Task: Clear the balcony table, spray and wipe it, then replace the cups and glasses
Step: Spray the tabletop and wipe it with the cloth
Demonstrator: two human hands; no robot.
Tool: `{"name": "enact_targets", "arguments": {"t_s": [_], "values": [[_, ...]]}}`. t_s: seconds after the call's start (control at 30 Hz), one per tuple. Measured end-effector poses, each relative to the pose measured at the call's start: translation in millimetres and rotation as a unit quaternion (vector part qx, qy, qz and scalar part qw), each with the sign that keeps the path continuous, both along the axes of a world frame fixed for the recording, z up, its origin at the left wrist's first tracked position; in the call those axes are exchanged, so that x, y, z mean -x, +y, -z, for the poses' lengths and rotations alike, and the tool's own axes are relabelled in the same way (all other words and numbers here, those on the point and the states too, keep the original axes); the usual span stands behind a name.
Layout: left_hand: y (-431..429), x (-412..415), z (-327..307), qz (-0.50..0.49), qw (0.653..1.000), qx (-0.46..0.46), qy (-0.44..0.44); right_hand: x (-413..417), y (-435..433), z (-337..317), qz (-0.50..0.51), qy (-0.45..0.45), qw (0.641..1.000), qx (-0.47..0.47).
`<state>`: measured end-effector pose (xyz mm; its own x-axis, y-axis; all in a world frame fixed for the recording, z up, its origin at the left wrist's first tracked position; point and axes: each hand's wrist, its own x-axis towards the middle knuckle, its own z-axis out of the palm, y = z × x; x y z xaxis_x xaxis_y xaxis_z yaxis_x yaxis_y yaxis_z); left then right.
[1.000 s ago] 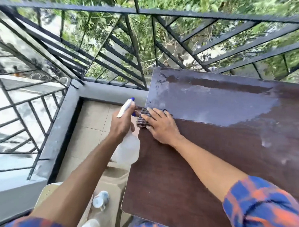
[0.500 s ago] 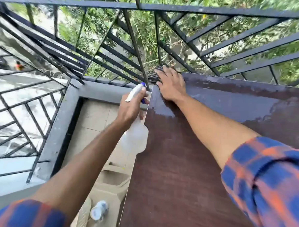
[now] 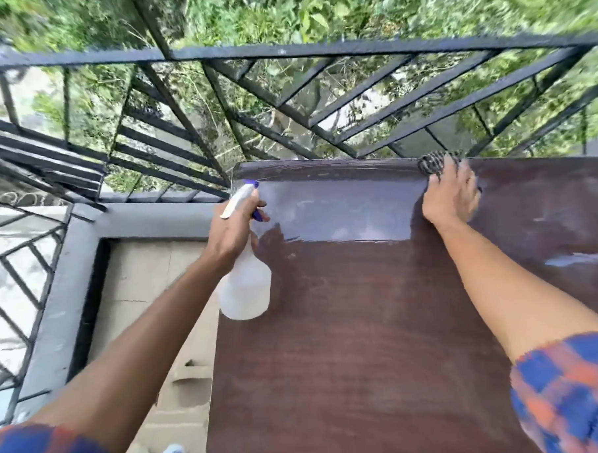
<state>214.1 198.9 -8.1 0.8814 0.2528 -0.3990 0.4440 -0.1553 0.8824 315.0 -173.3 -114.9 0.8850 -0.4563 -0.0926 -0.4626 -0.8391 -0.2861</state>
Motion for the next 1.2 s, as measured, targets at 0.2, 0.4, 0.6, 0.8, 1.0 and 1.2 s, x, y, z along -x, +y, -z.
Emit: {"name": "enact_targets", "arguments": {"t_s": [0.2, 0.4, 0.6, 0.8, 1.0, 1.2], "values": [[-6.2, 10.9, 0.3, 0.003, 1.000, -0.001, 0.016, -2.0, 82.5, -12.1, 0.052, 0.035, 0.996, -0.059], [-5.3, 22.0, -3.9, -0.010, 1.000, -0.005, -0.017, 84.3, 254.3, -12.3, -0.407, 0.041, 0.912, -0.027], [-4.7, 32.1, -5.7, -0.015, 1.000, -0.002, -0.006, 114.3, 178.0, -3.4, -0.473, -0.004, 0.881, -0.026], [-7.6, 50.8, -11.7, -0.005, 1.000, -0.009, -0.002, 67.8, 1.3, -16.4, -0.046, 0.035, 0.998, -0.028], [-2.9, 72.6, -19.3, -0.023, 1.000, 0.001, 0.000, 74.8, 69.8, -29.9, 0.007, 0.074, 0.995, -0.062], [-0.2, 90.5, -17.4, -0.038, 0.999, 0.014, 0.012, 195.2, 225.4, -20.4, -0.392, 0.066, 0.917, -0.033]]}}
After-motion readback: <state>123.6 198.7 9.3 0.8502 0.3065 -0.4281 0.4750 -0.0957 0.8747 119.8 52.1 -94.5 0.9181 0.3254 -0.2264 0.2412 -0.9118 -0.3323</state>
